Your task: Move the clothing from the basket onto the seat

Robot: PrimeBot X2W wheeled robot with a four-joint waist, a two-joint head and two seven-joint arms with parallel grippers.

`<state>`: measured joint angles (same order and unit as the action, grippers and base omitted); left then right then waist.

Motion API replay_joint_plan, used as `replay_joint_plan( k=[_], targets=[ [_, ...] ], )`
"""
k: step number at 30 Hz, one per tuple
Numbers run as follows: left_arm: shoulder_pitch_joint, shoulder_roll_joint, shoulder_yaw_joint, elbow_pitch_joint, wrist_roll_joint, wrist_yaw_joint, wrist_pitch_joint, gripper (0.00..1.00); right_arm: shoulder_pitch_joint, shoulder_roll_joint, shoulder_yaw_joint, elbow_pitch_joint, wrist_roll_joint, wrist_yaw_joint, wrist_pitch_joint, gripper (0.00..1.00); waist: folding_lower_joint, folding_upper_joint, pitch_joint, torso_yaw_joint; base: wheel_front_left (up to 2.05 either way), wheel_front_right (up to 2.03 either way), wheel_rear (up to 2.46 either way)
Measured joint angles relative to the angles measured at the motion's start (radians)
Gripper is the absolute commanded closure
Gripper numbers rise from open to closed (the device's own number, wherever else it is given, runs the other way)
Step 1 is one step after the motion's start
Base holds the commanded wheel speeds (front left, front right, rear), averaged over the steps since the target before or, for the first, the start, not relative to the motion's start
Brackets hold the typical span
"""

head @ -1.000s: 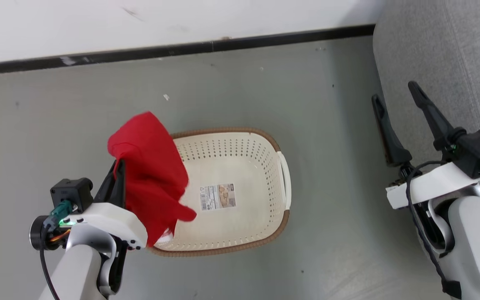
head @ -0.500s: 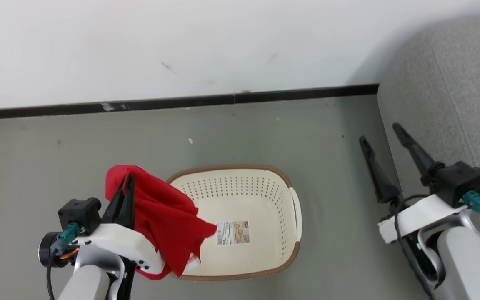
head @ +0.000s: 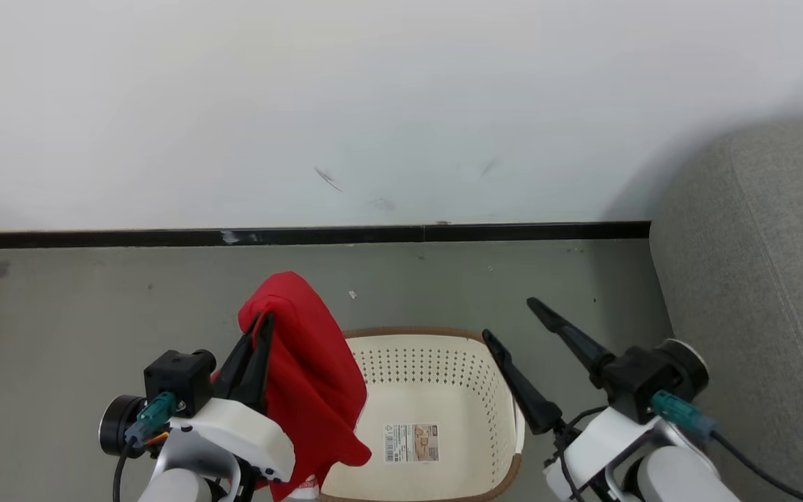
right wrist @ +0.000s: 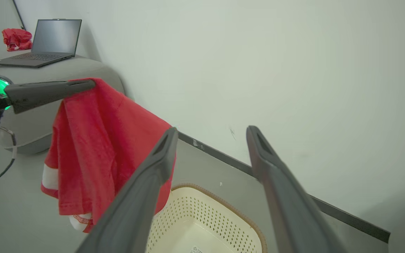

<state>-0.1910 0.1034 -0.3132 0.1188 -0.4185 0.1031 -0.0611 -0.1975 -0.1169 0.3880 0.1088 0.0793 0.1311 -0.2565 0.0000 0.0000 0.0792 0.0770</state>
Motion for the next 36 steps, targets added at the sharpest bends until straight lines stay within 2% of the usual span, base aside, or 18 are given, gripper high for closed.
replay_joint_plan(
  k=[23,30,36],
  targets=[
    [0.036,0.017,-0.101,-0.224,0.035,0.0,0.145,1.0,0.004,0.042,0.248,0.044,0.034,0.0,0.0,0.0,0.0,0.0,-0.11,0.093,0.0,0.0,0.0],
    [0.036,0.0,-0.16,-0.277,0.044,-0.001,0.19,1.0,-0.017,0.048,0.321,0.064,0.034,0.0,0.0,0.0,0.0,0.0,-0.124,0.116,0.0,0.0,0.0],
    [0.036,-0.011,-0.212,-0.319,0.049,-0.002,0.226,1.0,-0.017,0.05,0.339,0.081,0.035,0.0,0.0,0.0,0.0,0.0,-0.131,0.132,0.0,0.0,0.0]
  ],
)
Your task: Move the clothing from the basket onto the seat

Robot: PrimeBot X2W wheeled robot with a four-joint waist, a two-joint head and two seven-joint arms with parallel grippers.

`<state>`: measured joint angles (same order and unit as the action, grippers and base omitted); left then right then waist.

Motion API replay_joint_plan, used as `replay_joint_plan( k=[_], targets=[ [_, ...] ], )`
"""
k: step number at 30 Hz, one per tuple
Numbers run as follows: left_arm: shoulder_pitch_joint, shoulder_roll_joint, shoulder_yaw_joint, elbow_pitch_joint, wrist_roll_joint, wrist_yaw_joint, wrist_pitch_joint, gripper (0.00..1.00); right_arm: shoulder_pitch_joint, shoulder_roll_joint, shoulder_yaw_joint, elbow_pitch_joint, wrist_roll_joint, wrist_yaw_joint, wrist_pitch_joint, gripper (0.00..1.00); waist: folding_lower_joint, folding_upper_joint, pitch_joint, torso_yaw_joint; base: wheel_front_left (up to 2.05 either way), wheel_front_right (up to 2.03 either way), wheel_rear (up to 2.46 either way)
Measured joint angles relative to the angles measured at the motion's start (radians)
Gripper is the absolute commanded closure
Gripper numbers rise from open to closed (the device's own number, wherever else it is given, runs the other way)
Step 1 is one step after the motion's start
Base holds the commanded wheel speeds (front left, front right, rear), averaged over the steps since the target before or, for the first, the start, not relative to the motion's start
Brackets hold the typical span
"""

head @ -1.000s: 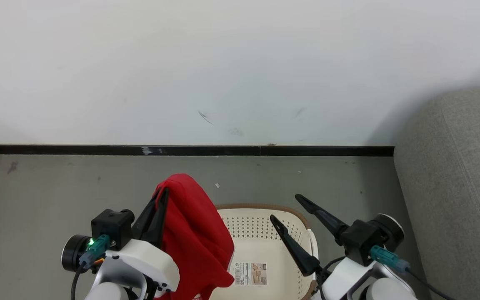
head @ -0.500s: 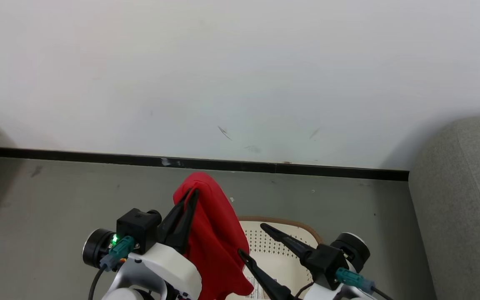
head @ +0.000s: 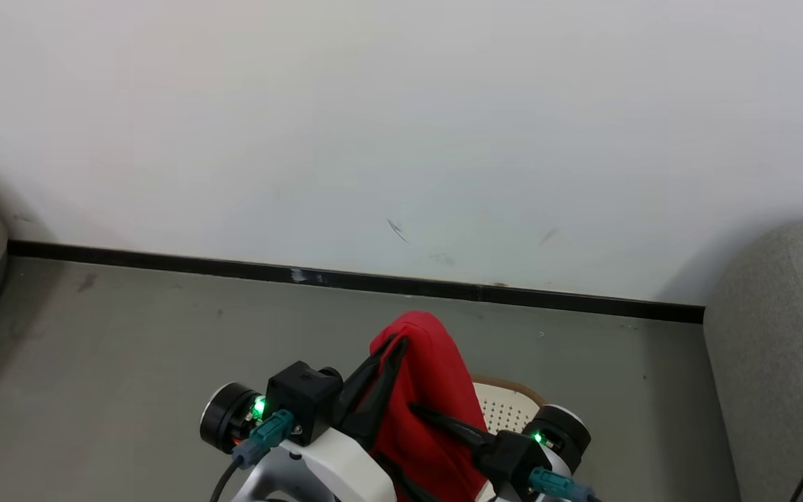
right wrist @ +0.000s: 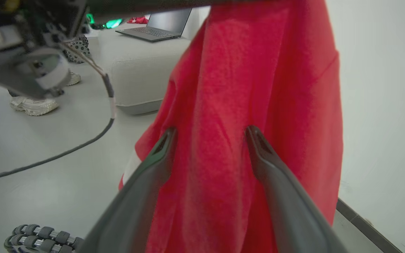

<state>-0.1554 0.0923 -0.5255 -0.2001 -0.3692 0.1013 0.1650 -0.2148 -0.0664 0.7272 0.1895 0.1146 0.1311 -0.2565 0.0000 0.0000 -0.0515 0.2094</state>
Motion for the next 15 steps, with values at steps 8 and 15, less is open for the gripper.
replay_joint_plan(
  k=[8,15],
  targets=[
    [0.0,-0.005,-0.038,-0.046,0.002,0.0,0.034,1.0,0.0,0.002,-0.015,0.014,0.016,0.0,0.0,0.6,0.0,0.0,-0.005,0.017,0.0,0.0,0.0],
    [0.0,-0.005,-0.04,-0.068,0.002,0.002,0.055,1.0,0.0,0.003,-0.028,0.022,0.028,0.0,0.0,1.0,0.0,0.0,-0.006,0.015,0.0,0.0,0.0]
  ],
)
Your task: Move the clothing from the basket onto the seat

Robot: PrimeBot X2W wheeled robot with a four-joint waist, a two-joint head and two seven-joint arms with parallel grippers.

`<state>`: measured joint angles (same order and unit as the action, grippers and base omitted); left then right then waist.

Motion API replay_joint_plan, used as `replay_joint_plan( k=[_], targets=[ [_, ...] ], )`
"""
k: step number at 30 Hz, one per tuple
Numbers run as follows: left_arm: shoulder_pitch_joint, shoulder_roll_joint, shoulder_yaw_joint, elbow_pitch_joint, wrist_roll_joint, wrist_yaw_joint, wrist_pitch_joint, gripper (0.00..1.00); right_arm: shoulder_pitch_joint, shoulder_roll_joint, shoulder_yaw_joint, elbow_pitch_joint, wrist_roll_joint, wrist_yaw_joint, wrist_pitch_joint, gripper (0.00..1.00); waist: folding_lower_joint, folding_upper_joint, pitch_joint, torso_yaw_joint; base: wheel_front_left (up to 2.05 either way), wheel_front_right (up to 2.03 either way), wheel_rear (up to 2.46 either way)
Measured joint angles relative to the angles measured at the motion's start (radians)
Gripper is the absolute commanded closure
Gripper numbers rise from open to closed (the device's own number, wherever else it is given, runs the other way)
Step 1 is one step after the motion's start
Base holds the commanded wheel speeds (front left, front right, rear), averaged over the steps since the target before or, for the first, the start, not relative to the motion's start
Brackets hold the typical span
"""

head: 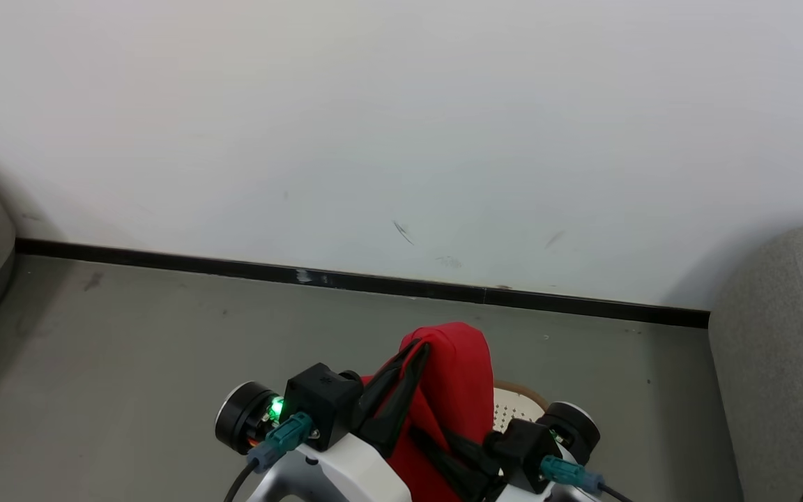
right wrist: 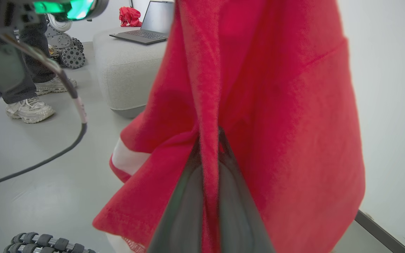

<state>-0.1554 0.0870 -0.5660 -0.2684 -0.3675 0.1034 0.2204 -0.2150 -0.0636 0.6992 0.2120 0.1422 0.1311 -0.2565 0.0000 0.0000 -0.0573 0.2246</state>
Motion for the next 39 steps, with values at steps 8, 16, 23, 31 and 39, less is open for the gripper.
replay_joint_plan(
  k=[8,16,23,31,39],
  targets=[
    [0.004,0.002,0.007,-0.01,0.008,0.019,0.008,0.07,0.0,0.001,-0.062,-0.021,0.024,0.0,0.0,1.0,0.0,0.0,0.003,-0.014,0.0,0.0,0.0],
    [0.04,0.015,0.009,-0.012,0.012,0.026,0.007,0.0,0.003,0.001,-0.161,-0.041,0.027,0.0,0.0,1.0,0.0,0.0,0.011,-0.034,0.0,0.0,0.0],
    [0.067,0.023,0.002,-0.011,0.017,0.025,-0.019,0.0,0.009,-0.005,-0.243,-0.077,0.021,0.0,0.0,1.0,0.0,0.0,0.021,-0.06,0.0,0.0,0.0],
    [0.085,0.033,-0.02,-0.007,0.017,-0.001,-0.047,0.0,0.053,-0.029,-0.345,-0.132,-0.01,0.0,0.0,1.0,0.0,0.0,0.03,-0.101,0.0,0.0,0.0],
    [0.085,0.034,-0.027,0.01,0.009,-0.019,-0.073,0.0,0.106,-0.041,-0.45,-0.169,-0.012,0.0,0.0,1.0,0.0,0.0,0.037,-0.157,0.0,0.0,0.0]
  ],
)
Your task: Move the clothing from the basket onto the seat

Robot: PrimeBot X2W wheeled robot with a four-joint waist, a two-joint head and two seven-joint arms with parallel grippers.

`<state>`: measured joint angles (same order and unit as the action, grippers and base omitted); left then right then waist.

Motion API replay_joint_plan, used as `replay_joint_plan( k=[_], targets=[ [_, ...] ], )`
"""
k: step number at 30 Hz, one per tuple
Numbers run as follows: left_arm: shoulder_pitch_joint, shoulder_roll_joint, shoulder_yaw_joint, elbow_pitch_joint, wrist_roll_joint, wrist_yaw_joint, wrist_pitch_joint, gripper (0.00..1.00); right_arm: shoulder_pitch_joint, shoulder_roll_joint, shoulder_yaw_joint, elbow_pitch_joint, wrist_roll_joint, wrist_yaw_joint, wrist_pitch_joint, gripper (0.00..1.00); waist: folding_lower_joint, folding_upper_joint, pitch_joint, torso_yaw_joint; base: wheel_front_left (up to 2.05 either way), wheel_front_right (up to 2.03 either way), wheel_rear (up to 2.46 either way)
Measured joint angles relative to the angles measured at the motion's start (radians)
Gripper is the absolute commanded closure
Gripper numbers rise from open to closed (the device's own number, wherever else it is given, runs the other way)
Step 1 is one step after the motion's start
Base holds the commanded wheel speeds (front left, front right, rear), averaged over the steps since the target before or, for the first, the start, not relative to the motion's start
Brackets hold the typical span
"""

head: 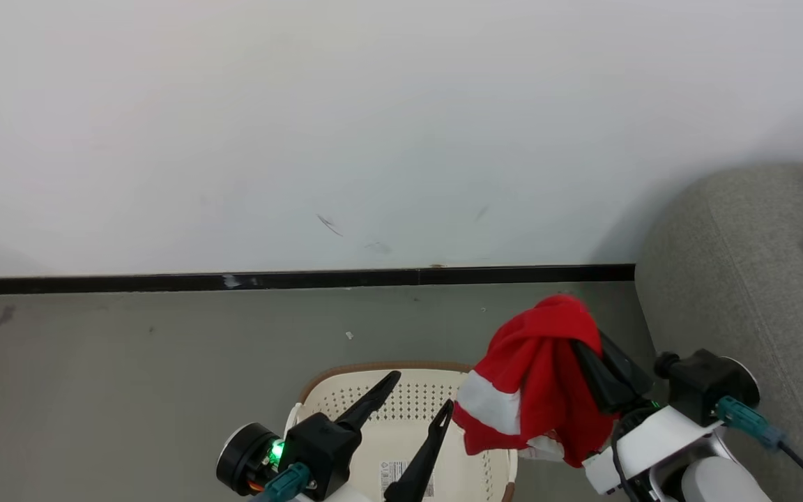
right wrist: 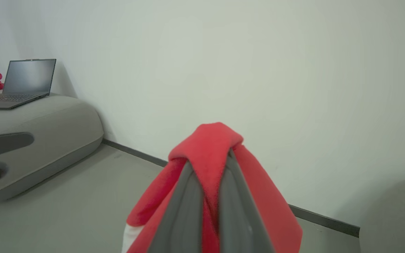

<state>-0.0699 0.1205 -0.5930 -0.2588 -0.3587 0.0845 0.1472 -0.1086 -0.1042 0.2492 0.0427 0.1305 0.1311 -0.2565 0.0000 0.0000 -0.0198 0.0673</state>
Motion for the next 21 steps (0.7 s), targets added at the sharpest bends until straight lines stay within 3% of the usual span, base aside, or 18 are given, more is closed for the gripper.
replay_joint_plan(
  k=[21],
  targets=[
    [0.028,-0.013,-0.029,0.017,-0.011,-0.009,-0.035,0.0,0.022,-0.058,-0.186,-0.059,0.015,0.0,0.0,1.0,0.0,0.0,0.039,-0.114,0.0,0.0,0.0]
  ],
)
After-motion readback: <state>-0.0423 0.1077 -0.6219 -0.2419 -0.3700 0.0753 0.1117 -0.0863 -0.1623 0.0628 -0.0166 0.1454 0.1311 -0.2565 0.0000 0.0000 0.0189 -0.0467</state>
